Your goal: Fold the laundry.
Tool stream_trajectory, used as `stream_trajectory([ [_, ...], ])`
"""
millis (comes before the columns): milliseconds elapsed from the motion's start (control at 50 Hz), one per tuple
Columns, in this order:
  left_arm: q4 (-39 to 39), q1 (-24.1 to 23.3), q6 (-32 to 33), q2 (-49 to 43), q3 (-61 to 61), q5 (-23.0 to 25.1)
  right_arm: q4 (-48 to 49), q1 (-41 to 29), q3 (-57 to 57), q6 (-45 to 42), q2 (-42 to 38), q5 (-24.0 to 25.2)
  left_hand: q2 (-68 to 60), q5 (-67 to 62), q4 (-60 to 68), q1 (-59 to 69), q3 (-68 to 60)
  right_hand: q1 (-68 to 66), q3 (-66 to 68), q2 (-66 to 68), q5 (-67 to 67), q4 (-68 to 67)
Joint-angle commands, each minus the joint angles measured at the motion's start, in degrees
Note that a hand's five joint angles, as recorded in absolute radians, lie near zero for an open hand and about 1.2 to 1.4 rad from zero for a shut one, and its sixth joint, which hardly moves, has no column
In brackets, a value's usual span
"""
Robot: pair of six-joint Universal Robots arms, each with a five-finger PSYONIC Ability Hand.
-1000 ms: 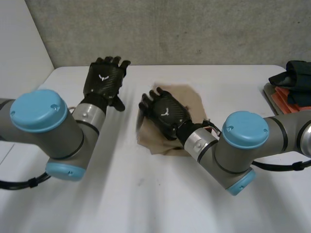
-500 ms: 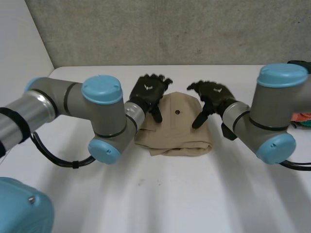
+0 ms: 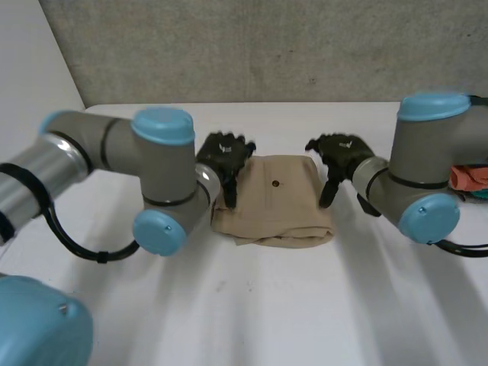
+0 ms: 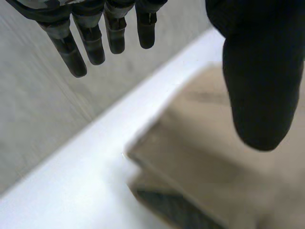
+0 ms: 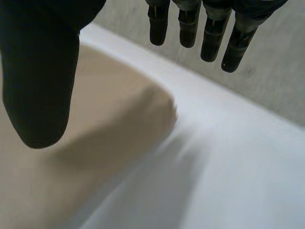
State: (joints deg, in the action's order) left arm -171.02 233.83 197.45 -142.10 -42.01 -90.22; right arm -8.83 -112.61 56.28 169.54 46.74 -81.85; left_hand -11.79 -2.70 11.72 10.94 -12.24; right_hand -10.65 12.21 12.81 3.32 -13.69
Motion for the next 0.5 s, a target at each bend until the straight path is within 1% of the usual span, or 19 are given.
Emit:
stream_trajectory([
  [20, -6.9, -0.4, -5.7, 13.9, -11.3, 4.8, 10.7, -0.2, 13.1, -1.0, 11.3, -0.1, 0.7, 1.6, -0.7, 0.1, 1.2, 0.6, -2.2, -2.8, -3.3, 3.7],
  [60, -7.9, -0.4, -6.3, 16.8, -14.5, 7.8, 14.2, -0.3, 18.3, -1.7, 13.8, -0.2, 0.7, 1.6, -0.7, 0.1, 1.2, 0.6, -2.2, -2.8, -3.3, 3.7],
  [80, -8.5, -0.4, -6.7, 19.8, -17.6, 11.2, 15.2, -0.4, 20.1, -1.9, 14.5, -0.2, 0.7, 1.6, -0.7, 0.1, 1.2, 0.6, -2.2, -2.8, -3.3, 3.7],
  [120, -8.6, -0.1, -6.8, 23.2, -20.8, 14.9, 17.3, -1.5, 25.0, -3.0, 15.7, -0.1, 0.6, 1.5, -0.5, 0.3, 1.0, 0.6, -2.2, -2.8, -3.3, 3.7],
  [140, -8.6, 0.0, -6.9, 24.8, -22.5, 16.7, 18.0, -2.0, 26.3, -3.2, 15.8, 0.0, 0.6, 1.5, -0.5, 0.3, 1.0, 0.6, -2.2, -2.8, -3.3, 3.7],
  [160, -8.7, 0.1, -7.0, 27.5, -25.5, 20.3, 18.5, -2.5, 27.9, -3.7, 15.9, 0.2, 0.6, 1.5, -0.5, 0.3, 1.0, 0.6, -2.2, -2.8, -3.3, 3.7],
  [240, -8.5, 0.6, -7.3, 32.7, -32.5, 26.9, 21.7, -4.6, 33.4, -5.7, 15.4, 0.7, 0.6, 1.5, -0.5, 0.3, 1.0, 0.6, -2.2, -2.8, -3.3, 3.7],
  [320, -8.5, 1.5, -7.3, 36.1, -38.3, 30.5, 28.1, -6.4, 37.0, -8.4, 12.9, 0.6, 0.7, 1.6, -0.7, 0.1, 1.2, 0.6, -2.2, -2.8, -3.3, 3.7],
  [340, -8.5, 1.5, -7.3, 36.7, -39.3, 30.9, 31.2, -6.8, 37.8, -9.3, 11.4, 0.6, 0.7, 1.6, -0.7, 0.1, 1.2, 0.6, -2.2, -2.8, -3.3, 3.7],
  [400, -8.8, 1.7, -7.3, 38.6, -41.7, 31.4, 35.9, -7.1, 37.9, -10.4, 8.7, 0.1, 0.9, 1.8, -0.8, -0.1, 1.3, 0.6, -2.2, -2.8, -3.3, 3.7],
  [500, -8.8, 1.7, -7.3, 39.8, -42.5, 31.4, 39.8, -7.5, 36.5, -12.1, 5.3, -0.1, 0.9, 1.8, -0.8, -0.1, 1.3, 0.6, -2.2, -2.8, -3.3, 3.7],
])
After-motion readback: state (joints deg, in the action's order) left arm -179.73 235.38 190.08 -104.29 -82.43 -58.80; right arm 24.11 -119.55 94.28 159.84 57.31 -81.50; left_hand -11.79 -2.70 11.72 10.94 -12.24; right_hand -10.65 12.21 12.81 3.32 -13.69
